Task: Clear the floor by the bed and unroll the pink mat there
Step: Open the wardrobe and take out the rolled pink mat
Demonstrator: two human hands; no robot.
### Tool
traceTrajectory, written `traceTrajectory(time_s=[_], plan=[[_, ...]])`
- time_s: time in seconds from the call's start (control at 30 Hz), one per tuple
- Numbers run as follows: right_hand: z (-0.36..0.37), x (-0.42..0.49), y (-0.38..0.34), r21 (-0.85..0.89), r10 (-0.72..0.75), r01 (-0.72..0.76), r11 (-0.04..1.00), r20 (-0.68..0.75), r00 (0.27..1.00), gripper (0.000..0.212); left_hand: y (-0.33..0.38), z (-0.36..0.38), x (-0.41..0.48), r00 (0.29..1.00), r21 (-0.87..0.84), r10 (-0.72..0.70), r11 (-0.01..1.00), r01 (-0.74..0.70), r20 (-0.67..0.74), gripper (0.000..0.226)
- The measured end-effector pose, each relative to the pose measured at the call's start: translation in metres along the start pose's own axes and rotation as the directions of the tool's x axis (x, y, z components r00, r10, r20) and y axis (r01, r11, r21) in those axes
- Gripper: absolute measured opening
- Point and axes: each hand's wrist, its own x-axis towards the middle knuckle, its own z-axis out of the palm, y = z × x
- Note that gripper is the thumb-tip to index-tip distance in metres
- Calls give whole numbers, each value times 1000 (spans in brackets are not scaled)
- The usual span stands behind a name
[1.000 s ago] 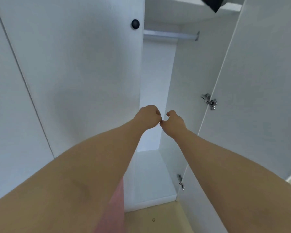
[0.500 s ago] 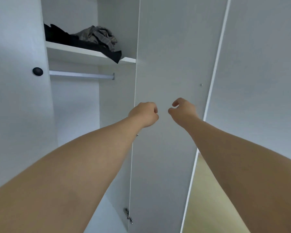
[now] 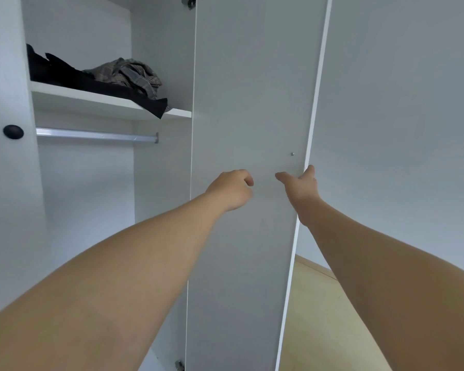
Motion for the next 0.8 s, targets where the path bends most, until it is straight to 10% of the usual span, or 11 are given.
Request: traceTrajectory(time_s=[0.8], plan=[[12,22,-6,26,130,-127,992,-195,972,55,-40,-51,-22,988,122,-36,991,54,-148,67]])
